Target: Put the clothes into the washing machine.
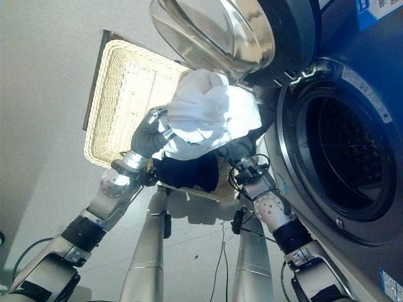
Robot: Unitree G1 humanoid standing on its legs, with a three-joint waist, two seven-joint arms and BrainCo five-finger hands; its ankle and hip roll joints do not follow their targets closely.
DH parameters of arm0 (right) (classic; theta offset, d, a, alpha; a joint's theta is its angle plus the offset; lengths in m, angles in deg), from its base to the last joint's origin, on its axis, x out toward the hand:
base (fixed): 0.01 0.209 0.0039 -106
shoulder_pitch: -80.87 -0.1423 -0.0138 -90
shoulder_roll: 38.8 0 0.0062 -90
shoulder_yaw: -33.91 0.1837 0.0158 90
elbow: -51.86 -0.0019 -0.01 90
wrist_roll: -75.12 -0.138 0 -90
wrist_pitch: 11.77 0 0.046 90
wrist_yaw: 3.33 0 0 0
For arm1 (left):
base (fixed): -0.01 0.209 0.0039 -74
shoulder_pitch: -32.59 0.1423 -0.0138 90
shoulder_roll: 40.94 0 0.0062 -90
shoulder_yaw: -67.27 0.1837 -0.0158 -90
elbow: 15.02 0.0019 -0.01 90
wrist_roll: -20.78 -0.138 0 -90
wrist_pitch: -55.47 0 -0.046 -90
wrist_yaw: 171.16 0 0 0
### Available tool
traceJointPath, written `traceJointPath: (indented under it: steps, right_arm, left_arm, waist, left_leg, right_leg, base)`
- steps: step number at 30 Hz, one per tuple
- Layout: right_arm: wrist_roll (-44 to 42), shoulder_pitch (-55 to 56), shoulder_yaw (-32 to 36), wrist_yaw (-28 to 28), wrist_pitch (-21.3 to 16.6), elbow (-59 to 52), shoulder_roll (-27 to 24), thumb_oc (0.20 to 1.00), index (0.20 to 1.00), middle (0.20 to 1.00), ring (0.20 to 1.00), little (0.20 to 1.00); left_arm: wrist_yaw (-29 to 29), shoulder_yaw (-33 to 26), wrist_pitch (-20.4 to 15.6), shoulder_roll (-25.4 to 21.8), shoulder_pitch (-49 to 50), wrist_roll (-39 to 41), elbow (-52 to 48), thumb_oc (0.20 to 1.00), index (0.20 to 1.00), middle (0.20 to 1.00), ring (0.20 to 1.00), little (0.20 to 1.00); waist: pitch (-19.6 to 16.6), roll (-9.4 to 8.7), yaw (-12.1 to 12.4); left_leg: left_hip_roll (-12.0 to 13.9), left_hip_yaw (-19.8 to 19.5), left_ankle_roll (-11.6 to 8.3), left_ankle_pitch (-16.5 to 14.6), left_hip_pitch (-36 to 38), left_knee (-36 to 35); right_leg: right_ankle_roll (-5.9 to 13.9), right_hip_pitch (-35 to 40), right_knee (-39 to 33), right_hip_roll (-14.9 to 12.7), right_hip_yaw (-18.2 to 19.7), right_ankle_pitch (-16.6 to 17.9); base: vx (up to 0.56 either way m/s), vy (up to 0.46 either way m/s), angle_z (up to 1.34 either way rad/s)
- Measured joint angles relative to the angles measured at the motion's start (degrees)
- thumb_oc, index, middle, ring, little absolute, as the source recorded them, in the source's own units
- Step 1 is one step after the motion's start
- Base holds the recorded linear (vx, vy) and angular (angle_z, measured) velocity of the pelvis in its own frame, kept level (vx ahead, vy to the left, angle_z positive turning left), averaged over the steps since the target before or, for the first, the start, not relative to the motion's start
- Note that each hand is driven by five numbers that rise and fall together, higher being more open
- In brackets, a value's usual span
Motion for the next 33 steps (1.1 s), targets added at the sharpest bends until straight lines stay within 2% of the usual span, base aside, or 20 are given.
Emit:
traceJointPath:
  steps: [6, 7, 8, 10, 21, 24, 33]
  right_arm:
    - [-1.85, 1.24, 0.09, 2.42, 0.19, -1.25, 0.01, 1.000, 1.000, 1.000, 1.000, 1.000]
    - [-1.91, 1.66, 0.07, 2.82, 0.34, -1.28, -0.01, 0.765, 0.765, 0.765, 0.765, 0.765]
    - [-1.94, 1.84, 0.07, 2.83, 0.42, -1.38, -0.01, 0.658, 0.658, 0.658, 0.658, 0.658]
    - [-2.07, 2.29, 0.05, 2.84, 0.89, -1.46, 0.01, 0.200, 0.200, 0.200, 0.200, 0.200]
    - [-3.62, 3.18, 0.49, 2.80, 3.36, -1.03, -0.05, 0.200, 0.200, 0.200, 0.200, 0.200]
    - [-3.63, 3.88, 0.52, 2.80, 4.99, -0.63, -0.14, 0.200, 0.200, 0.200, 0.200, 0.200]
    - [-4.85, 3.50, 0.53, 2.80, 6.21, 0.20, 0.22, 0.200, 0.200, 0.200, 0.200, 0.200]
  left_arm:
    - [2.86, 0.90, 3.00, -1.68, -1.39, -6.96, -0.66, 0.200, 0.200, 0.200, 0.200, 0.200]
    - [3.12, 1.41, 3.42, -2.11, -1.53, -6.99, -0.68, 0.200, 0.200, 0.200, 0.200, 0.200]
    - [3.25, 1.55, 3.55, -2.27, -1.66, -6.98, -0.67, 0.200, 0.200, 0.200, 0.200, 0.200]
    - [3.25, 1.53, 3.82, -2.25, -1.34, -6.98, -0.65, 0.200, 0.200, 0.200, 0.200, 0.200]
    - [2.11, 2.88, 3.39, -2.82, -0.79, -6.98, -2.64, 0.200, 0.200, 0.200, 0.200, 0.200]
    - [2.80, 3.18, 3.42, -2.69, 0.26, -8.27, -2.54, 0.200, 0.200, 0.200, 0.200, 0.200]
    - [6.27, 3.59, 3.23, -1.86, 0.45, -11.22, -2.50, 0.200, 0.200, 0.200, 0.200, 0.200]
  waist:
    - [0.01, 0.01, -0.05]
    - [0.01, 0.02, -0.09]
    - [0.01, 0.02, -0.11]
    - [0.03, 0.04, -0.08]
    - [0.07, 0.23, -0.11]
    - [0.03, 0.32, -0.03]
    - [0.04, 0.46, 0.02]
  left_leg:
    - [0.00, 0.01, -0.02, 0.00, -0.01, -0.54]
    - [0.00, 0.02, -0.02, -0.01, -0.01, -0.64]
    - [0.00, 0.03, -0.02, -0.01, -0.01, -0.70]
    - [-0.01, 0.04, -0.14, -0.07, 0.06, -0.63]
    - [-0.30, 0.10, 0.26, -0.04, 1.13, -0.34]
    - [-0.39, 0.08, 0.22, -0.04, 1.28, -0.50]
    - [-0.48, 0.14, 0.00, 0.31, 1.23, -0.54]
  right_leg:
    - [-0.16, -0.17, -0.08, -0.11, -0.19, -0.20]
    - [-0.14, -0.18, -0.14, -0.14, -0.25, -0.26]
    - [-0.14, -0.19, -0.20, -0.14, -0.27, -0.26]
    - [-0.12, -0.14, -0.09, -0.17, -0.27, -0.39]
    - [0.12, 0.84, 0.22, -0.54, -0.35, -0.48]
    - [0.21, 1.02, 0.15, -0.60, -0.34, -0.45]
    - [-0.02, 0.97, 0.04, -0.69, -0.34, -0.07]
  base:
    - [0.00, 0.000, 0.00]
    - [0.05, -0.003, 0.00]
    - [0.00, 0.000, 0.00]
    - [0.00, -0.002, 0.01]
    - [0.00, 0.003, 0.00]
    - [0.01, -0.001, 0.00]
    - [0.00, 0.001, 0.00]
